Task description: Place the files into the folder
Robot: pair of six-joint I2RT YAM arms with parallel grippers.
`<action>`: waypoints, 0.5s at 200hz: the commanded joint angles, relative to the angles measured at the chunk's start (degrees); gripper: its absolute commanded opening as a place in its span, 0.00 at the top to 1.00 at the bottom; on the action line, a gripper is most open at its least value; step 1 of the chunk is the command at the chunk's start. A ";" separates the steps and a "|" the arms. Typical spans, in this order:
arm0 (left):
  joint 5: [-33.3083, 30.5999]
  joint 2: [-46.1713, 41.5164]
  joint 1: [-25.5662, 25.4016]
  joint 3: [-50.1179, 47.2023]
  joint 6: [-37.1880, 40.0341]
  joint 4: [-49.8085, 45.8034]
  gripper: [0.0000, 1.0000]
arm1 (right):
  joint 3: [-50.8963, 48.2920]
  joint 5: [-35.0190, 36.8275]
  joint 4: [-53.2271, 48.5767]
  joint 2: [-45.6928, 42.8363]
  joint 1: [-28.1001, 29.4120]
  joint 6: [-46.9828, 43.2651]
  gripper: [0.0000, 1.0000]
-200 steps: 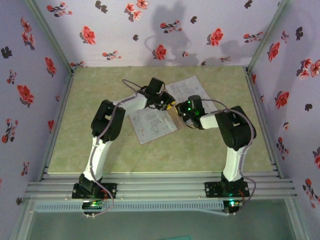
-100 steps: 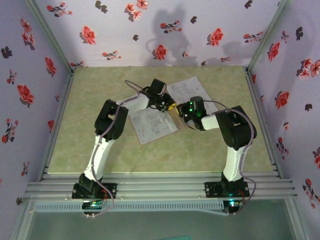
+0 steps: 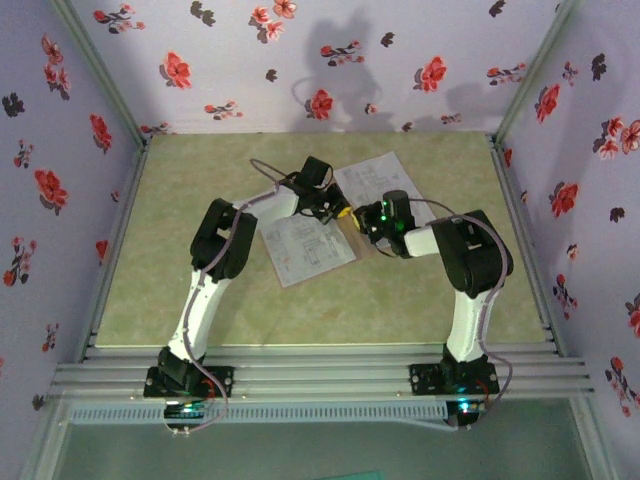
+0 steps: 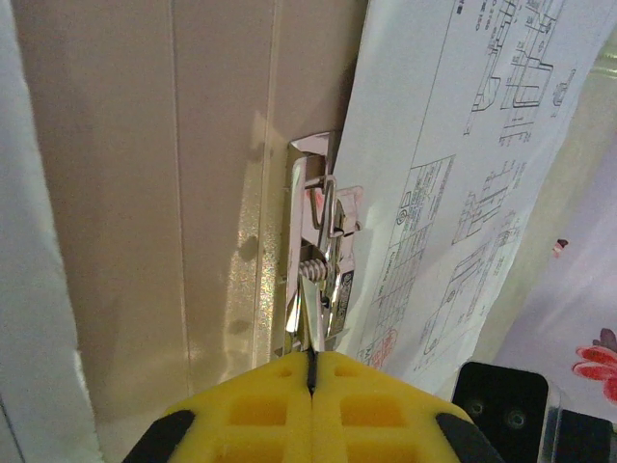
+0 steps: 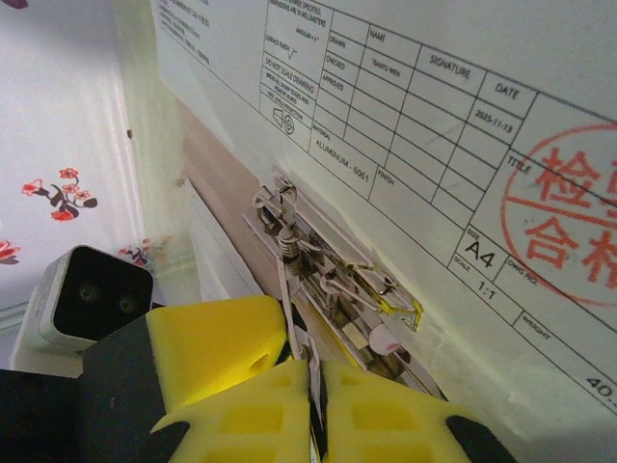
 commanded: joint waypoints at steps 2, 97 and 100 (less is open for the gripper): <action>-0.11 2.77 -0.98 -1.66 1.70 -3.45 0.96 | -1.02 0.44 -10.89 2.01 0.13 -1.14 0.89; -0.08 2.86 -0.83 -1.48 2.34 -4.15 0.96 | -1.98 -1.17 -8.46 0.74 0.45 -0.82 0.85; -0.07 2.84 -0.80 -1.48 2.33 -4.15 0.96 | -2.07 -1.22 -8.40 0.65 0.52 -0.82 0.85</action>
